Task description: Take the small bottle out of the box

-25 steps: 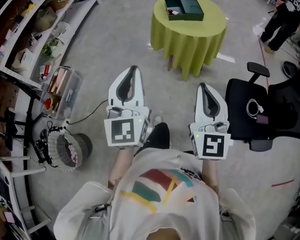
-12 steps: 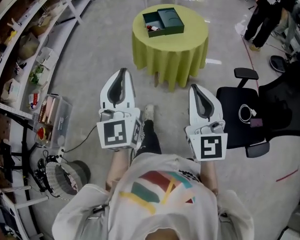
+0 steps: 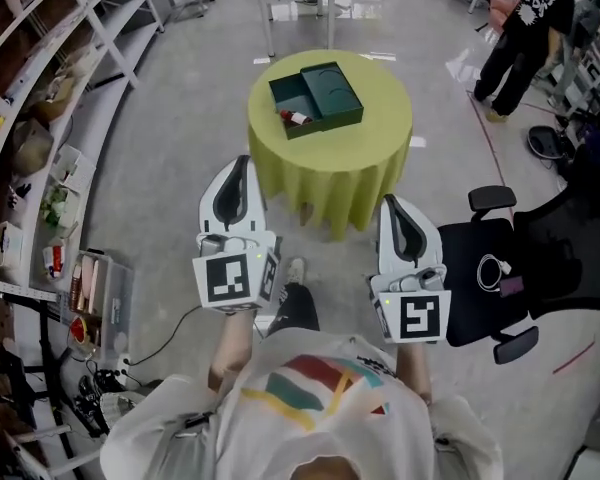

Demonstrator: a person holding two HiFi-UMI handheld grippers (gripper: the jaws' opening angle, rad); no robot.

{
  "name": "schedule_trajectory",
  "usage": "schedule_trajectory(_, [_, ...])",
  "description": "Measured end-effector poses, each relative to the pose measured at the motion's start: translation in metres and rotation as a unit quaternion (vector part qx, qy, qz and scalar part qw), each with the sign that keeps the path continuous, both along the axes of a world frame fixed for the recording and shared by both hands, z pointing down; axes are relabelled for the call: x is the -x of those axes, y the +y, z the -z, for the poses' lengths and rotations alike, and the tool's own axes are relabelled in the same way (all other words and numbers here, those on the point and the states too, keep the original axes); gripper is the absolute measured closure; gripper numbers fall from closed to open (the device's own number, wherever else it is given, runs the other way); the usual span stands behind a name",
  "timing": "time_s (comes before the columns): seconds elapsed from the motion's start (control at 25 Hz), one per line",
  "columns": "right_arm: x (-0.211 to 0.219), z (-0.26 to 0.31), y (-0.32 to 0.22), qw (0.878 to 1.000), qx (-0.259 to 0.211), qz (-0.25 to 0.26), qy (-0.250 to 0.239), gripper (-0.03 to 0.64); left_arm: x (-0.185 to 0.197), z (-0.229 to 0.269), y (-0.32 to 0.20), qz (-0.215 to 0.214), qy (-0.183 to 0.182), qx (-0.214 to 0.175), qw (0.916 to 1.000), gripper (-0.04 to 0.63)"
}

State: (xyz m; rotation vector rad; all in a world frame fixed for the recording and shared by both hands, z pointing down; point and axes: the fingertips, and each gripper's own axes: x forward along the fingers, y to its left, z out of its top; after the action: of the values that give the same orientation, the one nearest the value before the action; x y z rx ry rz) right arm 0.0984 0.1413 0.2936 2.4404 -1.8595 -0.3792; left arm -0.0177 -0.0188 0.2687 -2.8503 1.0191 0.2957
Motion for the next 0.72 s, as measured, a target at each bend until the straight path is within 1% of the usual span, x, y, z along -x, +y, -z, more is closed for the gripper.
schedule_trajectory(0.12, [-0.015,0.005,-0.051,1.000,0.007,0.002,0.004,0.612,-0.023,0.006,-0.048,-0.010,0.003,-0.001,0.9999,0.572])
schedule_trajectory(0.28, [-0.038,0.008,-0.120,1.000,0.022,0.001,-0.002,0.612,-0.049,0.013,-0.111,-0.014,0.008,-0.004,0.9999,0.572])
schedule_trajectory(0.44, [-0.057,0.014,-0.186,0.999,0.029,-0.005,0.012,0.614,-0.067,0.019,-0.170,-0.016,0.008,-0.002,0.9998,0.572])
schedule_trajectory(0.6, [-0.072,0.011,-0.240,0.999,0.029,-0.008,-0.013,0.612,-0.086,0.019,-0.217,-0.034,-0.002,0.000,0.9994,0.572])
schedule_trajectory(0.72, [-0.074,0.010,-0.266,0.999,0.040,-0.004,-0.028,0.612,-0.099,0.016,-0.237,-0.053,-0.013,0.002,0.9985,0.572])
